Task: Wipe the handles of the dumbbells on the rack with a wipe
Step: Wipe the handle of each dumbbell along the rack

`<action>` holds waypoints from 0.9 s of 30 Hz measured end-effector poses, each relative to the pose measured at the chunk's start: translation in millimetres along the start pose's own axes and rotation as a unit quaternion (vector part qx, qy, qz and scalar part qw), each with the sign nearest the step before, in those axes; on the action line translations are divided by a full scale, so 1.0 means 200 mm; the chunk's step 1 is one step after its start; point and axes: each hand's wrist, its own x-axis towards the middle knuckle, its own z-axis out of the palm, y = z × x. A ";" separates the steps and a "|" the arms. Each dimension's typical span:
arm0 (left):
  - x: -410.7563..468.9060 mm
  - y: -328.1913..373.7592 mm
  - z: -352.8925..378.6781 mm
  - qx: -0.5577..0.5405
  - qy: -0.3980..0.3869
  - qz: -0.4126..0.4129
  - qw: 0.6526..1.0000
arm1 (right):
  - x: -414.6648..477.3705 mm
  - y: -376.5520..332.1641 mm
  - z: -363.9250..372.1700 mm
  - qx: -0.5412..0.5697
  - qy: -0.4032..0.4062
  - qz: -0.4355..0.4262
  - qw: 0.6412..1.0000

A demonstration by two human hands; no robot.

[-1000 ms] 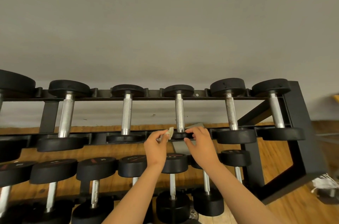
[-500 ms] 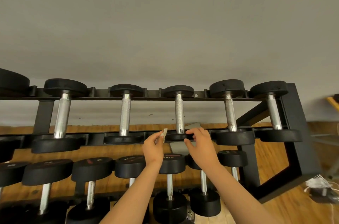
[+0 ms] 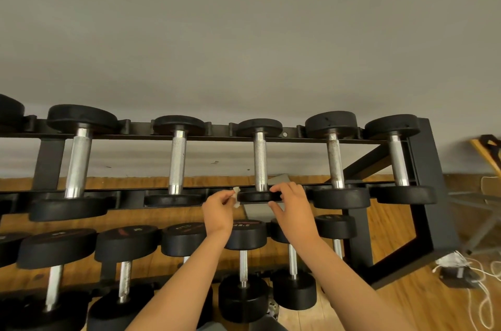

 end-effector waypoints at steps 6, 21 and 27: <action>0.01 0.00 0.00 0.032 0.014 0.030 0.999 | 0.00 0.00 -0.01 -0.002 -0.002 -0.005 1.000; -0.04 0.02 -0.07 -0.030 -0.044 0.020 0.998 | 0.00 0.04 -0.02 0.011 0.003 0.013 1.000; 0.00 0.03 -0.02 0.024 -0.040 0.003 0.999 | 0.00 0.05 -0.03 0.025 -0.012 0.017 0.999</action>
